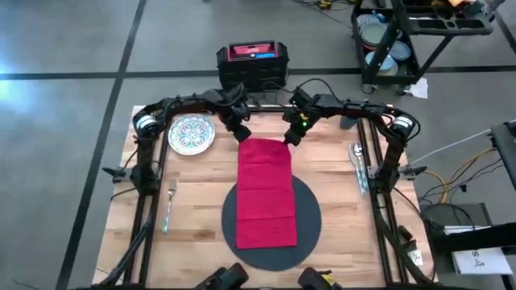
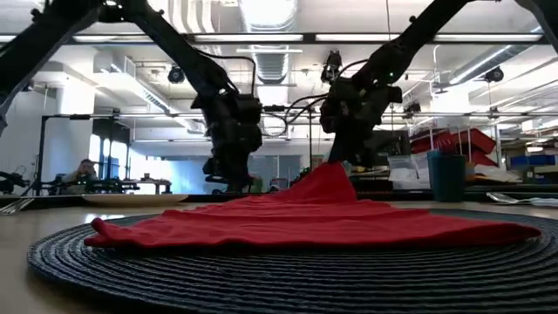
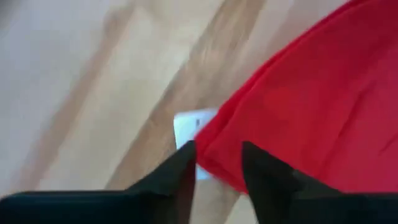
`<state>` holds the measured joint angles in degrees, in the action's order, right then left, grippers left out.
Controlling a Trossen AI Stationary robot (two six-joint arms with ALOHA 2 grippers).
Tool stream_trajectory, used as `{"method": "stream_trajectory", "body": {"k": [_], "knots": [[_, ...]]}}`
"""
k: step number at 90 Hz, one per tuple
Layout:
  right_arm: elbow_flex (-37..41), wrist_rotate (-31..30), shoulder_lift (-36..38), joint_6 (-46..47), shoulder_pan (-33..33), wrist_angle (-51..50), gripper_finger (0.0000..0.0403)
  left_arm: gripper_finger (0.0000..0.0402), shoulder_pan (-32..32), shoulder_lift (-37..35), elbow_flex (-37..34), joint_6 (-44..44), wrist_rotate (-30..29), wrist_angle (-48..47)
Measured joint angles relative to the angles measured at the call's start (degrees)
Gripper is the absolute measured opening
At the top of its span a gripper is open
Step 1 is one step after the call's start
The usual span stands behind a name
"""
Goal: Set table place
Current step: Fold the red napkin on the table
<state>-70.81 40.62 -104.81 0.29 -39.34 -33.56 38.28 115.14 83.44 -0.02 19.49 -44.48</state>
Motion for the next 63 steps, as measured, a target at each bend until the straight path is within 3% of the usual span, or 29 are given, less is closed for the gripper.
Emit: {"method": "stream_trajectory", "body": {"k": [15, 38, 51, 63], "knots": [[0.05, 1.55, 0.0, -0.78, -0.67, 0.23, 0.0, 0.02, -1.79, 0.07, -1.05, -1.13, -4.03, 0.43], [0.11, 2.01, 0.0, -0.85, -2.38, 1.26, 0.0, 0.0188, -2.97, -0.03, -4.29, -3.08, -4.84, 4.99], [0.11, 2.18, -0.02, -0.94, -3.25, 1.35, 0.0, 0.0133, -3.65, -0.34, -6.43, -3.61, -5.38, 7.37], [0.11, 3.15, -0.02, -0.96, -3.4, 1.62, 0.0, 0.0029, -3.8, -0.36, -7.63, -3.71, -5.1, 8.88]]}}
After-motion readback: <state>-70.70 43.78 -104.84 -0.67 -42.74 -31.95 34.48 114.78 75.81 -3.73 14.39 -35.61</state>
